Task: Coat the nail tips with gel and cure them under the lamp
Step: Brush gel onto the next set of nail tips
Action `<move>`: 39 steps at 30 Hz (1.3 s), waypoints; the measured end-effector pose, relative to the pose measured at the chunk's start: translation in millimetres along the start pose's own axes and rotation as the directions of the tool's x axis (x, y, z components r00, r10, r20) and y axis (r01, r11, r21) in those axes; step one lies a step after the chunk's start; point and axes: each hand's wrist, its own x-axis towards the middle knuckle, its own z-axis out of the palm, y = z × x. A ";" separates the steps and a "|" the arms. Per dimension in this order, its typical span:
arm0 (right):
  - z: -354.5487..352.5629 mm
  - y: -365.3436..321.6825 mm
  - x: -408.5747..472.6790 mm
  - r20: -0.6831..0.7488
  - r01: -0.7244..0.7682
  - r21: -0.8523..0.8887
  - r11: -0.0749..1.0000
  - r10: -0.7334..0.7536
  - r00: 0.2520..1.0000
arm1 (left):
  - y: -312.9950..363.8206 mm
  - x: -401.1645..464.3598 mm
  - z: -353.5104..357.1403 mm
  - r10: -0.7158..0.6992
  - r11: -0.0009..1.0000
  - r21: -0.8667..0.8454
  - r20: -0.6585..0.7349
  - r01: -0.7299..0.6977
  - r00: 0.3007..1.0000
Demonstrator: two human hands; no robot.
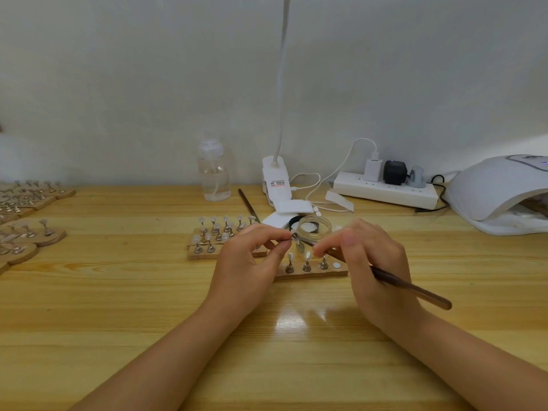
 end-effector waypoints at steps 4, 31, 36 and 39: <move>-2.5 -1.7 -0.4 -0.034 0.000 0.076 0.997 0.002 0.999 | -0.5 0.0 0.3 0.001 1.000 0.003 -0.004 -0.001 1.000; -5.1 -6.6 -0.5 -0.042 -0.069 0.086 0.994 0.073 0.996 | 1.0 0.1 1.0 0.024 0.999 -0.024 -0.023 -0.024 0.999; -1.3 -6.0 0.1 0.003 -0.117 0.013 0.993 0.117 0.993 | -0.6 0.1 1.2 0.031 0.999 -0.014 -0.025 -0.031 0.999; -2.1 -6.5 0.2 0.007 -0.099 0.021 0.995 0.099 0.995 | -2.0 0.0 1.4 0.020 1.000 -0.019 -0.021 -0.021 1.000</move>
